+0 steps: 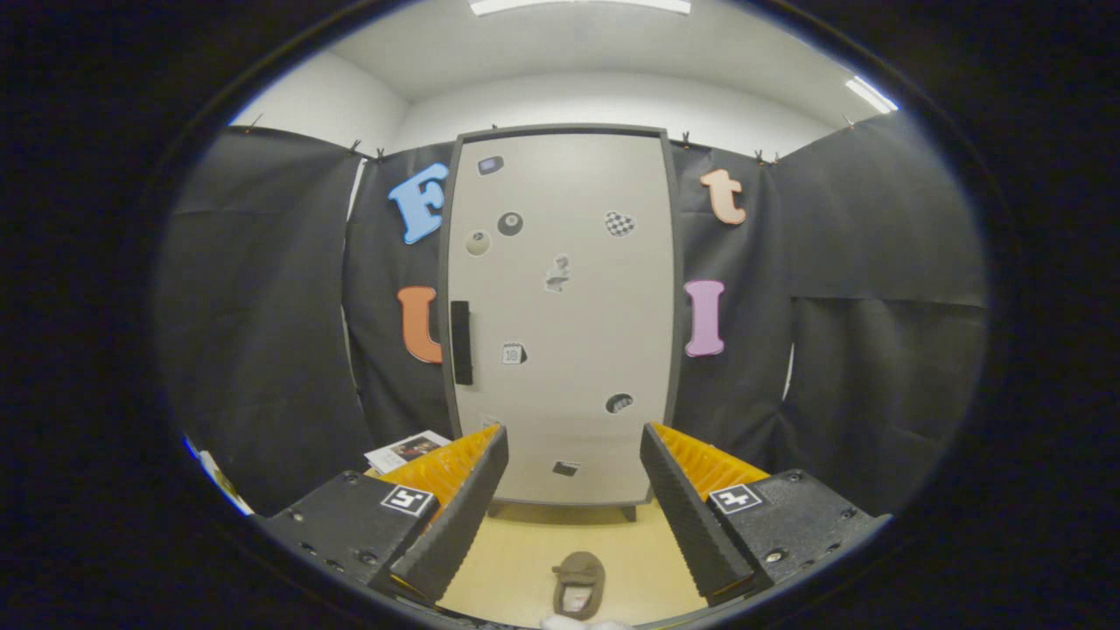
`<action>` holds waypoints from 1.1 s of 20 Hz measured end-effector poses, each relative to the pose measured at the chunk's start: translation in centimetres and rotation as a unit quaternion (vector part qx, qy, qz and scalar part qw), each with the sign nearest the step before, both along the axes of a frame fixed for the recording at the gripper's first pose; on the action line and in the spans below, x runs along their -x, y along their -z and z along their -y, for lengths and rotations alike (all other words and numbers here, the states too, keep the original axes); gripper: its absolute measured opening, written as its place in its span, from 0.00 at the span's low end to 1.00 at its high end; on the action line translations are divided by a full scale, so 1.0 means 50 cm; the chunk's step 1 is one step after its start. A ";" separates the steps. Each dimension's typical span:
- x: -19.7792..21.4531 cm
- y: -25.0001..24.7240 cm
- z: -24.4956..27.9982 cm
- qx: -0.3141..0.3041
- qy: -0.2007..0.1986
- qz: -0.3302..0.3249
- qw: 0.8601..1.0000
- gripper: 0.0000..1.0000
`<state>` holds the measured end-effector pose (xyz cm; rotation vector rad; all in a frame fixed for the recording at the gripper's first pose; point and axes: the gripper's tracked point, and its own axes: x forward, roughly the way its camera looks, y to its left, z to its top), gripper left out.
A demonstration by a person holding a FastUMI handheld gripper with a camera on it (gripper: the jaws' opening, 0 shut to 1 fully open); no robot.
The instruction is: Open the shoe cabinet door, grab the shoes and put them into the shoe cabinet, then close the shoe cabinet door.
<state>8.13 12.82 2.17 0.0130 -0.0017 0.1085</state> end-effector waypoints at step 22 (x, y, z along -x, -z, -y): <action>-0.495 -0.047 -0.325 0.011 -0.044 -0.005 0.999 0.87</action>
